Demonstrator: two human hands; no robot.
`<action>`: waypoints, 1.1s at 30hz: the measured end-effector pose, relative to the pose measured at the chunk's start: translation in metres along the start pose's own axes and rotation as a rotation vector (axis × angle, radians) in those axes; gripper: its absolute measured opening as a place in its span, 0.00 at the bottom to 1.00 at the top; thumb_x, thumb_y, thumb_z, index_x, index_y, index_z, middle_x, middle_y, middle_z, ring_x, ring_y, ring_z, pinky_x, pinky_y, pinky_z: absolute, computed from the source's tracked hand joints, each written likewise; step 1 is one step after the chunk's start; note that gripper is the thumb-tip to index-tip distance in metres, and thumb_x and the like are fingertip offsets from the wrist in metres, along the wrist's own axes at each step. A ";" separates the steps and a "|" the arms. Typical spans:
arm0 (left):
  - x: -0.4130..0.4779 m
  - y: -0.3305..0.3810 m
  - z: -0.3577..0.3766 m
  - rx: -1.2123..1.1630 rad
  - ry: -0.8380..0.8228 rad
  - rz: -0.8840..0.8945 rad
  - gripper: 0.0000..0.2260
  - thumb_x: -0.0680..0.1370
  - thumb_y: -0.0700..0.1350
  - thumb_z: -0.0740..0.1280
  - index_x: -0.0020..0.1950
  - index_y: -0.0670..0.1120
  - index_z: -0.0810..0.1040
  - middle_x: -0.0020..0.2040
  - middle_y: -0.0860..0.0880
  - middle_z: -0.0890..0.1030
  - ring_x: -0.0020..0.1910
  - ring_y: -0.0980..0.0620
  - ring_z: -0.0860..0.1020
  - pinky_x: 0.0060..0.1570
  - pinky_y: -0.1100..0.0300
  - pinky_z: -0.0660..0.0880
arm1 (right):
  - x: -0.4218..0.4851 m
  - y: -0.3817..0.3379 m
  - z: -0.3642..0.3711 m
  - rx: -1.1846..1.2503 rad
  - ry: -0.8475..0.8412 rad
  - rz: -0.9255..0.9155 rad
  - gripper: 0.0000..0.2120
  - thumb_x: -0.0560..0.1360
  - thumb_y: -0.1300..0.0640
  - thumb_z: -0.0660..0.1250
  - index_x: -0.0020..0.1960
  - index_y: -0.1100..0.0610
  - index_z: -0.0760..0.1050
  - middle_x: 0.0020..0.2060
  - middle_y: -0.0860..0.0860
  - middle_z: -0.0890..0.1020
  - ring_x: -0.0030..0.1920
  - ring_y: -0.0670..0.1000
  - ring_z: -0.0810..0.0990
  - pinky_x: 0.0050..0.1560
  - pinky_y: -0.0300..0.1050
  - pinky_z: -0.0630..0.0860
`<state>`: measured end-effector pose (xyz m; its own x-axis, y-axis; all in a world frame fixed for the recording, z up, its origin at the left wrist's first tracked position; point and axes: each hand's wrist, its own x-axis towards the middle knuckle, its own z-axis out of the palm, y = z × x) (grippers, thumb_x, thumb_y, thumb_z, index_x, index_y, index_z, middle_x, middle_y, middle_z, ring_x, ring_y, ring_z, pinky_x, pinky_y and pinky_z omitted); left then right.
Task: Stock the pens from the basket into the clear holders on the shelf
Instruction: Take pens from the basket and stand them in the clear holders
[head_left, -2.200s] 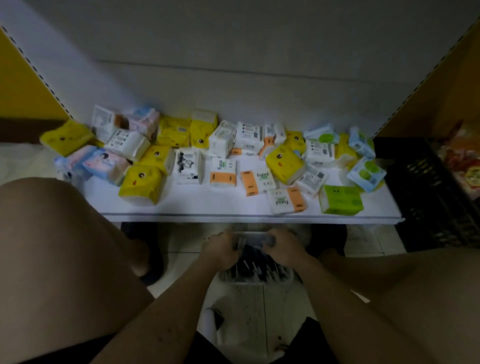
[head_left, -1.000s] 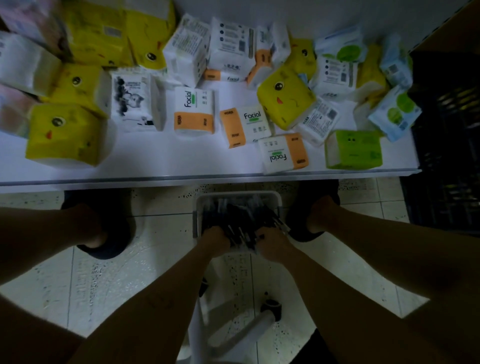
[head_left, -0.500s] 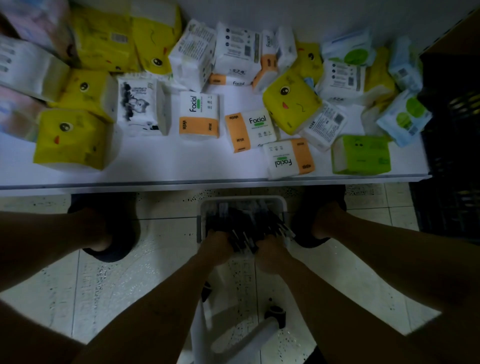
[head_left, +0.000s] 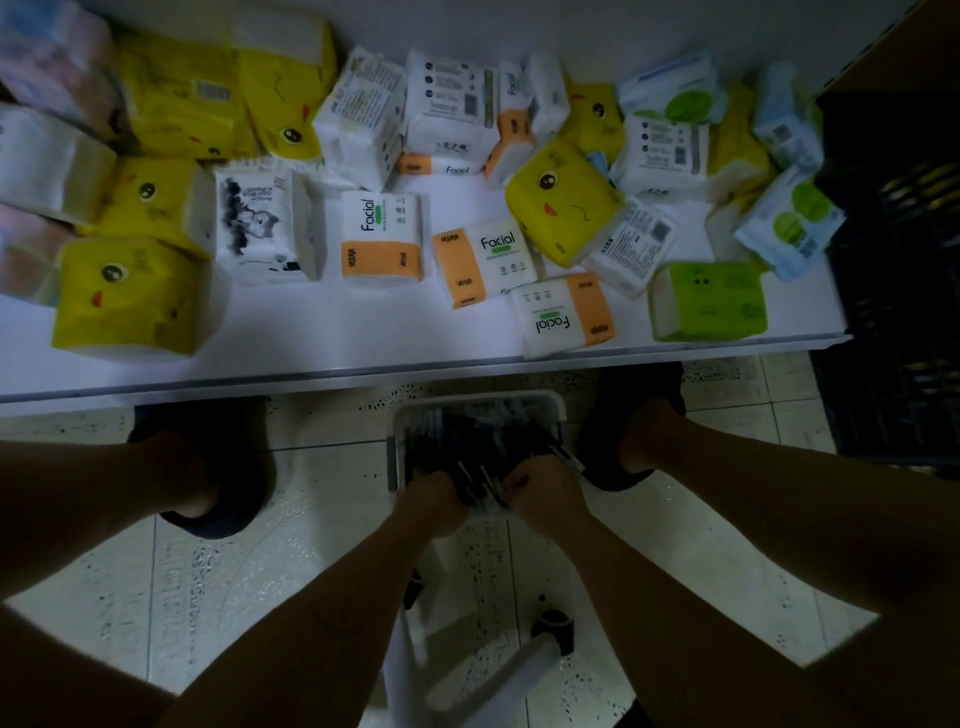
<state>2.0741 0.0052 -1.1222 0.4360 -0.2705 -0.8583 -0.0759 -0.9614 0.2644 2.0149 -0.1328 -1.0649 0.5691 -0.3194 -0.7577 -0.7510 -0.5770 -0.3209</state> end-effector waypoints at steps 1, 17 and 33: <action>0.000 0.000 0.001 0.009 -0.005 0.008 0.14 0.79 0.45 0.60 0.59 0.40 0.77 0.58 0.40 0.78 0.55 0.42 0.78 0.54 0.53 0.75 | -0.004 -0.003 -0.005 -0.006 0.010 -0.005 0.15 0.74 0.67 0.64 0.29 0.58 0.77 0.29 0.55 0.76 0.31 0.49 0.70 0.27 0.33 0.63; -0.007 0.003 -0.003 -0.081 0.267 -0.108 0.29 0.74 0.53 0.69 0.72 0.46 0.64 0.70 0.42 0.64 0.67 0.40 0.69 0.62 0.46 0.73 | 0.005 -0.011 -0.009 0.206 0.191 0.055 0.08 0.74 0.68 0.64 0.47 0.59 0.79 0.48 0.56 0.82 0.50 0.55 0.79 0.45 0.42 0.73; -0.026 0.003 -0.025 -0.223 0.273 -0.067 0.08 0.78 0.40 0.63 0.51 0.39 0.80 0.52 0.39 0.81 0.49 0.42 0.80 0.44 0.55 0.75 | -0.015 -0.010 -0.029 0.157 0.189 0.098 0.10 0.77 0.67 0.62 0.57 0.65 0.74 0.51 0.58 0.78 0.50 0.56 0.76 0.44 0.41 0.70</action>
<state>2.0844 0.0102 -1.0877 0.6590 -0.1548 -0.7360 0.1455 -0.9339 0.3267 2.0240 -0.1437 -1.0338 0.5324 -0.5108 -0.6750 -0.8400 -0.4172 -0.3469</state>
